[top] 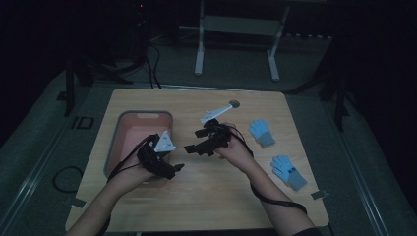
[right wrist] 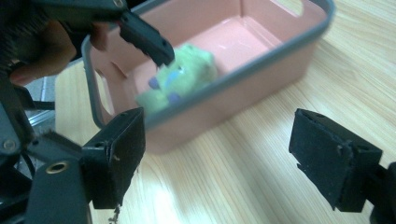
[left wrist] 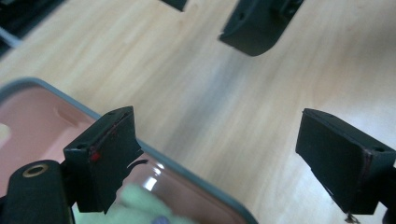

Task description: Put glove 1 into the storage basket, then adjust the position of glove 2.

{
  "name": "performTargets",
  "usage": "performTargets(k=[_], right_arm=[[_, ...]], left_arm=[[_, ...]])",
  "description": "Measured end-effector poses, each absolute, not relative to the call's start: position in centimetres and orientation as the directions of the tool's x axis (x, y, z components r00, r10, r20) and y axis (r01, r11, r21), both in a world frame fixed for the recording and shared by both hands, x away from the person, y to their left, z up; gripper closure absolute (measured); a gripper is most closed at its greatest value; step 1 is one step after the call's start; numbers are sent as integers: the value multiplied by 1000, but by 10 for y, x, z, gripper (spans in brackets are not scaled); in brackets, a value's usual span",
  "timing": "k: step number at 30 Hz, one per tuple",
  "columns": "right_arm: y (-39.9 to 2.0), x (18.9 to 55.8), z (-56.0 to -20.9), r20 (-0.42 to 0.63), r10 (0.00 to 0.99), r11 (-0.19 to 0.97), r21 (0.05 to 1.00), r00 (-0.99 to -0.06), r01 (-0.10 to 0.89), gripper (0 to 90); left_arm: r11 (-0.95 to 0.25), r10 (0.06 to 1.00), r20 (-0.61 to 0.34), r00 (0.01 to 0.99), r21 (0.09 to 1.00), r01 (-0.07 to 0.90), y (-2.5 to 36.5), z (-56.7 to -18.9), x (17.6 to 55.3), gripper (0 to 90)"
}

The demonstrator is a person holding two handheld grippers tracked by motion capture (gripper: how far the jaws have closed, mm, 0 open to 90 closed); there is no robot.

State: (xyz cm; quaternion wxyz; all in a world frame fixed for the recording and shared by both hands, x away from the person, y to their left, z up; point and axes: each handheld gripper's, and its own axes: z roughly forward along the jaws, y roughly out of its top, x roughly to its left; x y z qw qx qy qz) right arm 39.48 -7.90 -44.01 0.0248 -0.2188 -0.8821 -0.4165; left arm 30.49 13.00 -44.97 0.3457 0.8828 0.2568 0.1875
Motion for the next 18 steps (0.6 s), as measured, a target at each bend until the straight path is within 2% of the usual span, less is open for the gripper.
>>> performTargets(k=[4, 9, 13, 18], right_arm=[[-99, 394, -442, 210, 382, 553, 728, -900, 405, 183], [-123, 394, -447, 188, 404, 553, 729, -895, 403, 170], [-139, 391, -451, 186, 417, 553, 725, -890, 411, 165], [-156, 387, -455, 187, 422, 557, 719, -887, 416, 140]], left_arm=[[-619, 591, 162, 790, 719, 316, 115, -450, 301, 130], [-629, 563, 110, 819, 699, 339, 95, -456, 297, 130], [-635, 533, 69, 843, 690, 346, 78, -467, 293, 86], [-639, 504, 64, 861, 699, 322, 64, -481, 290, 41]])
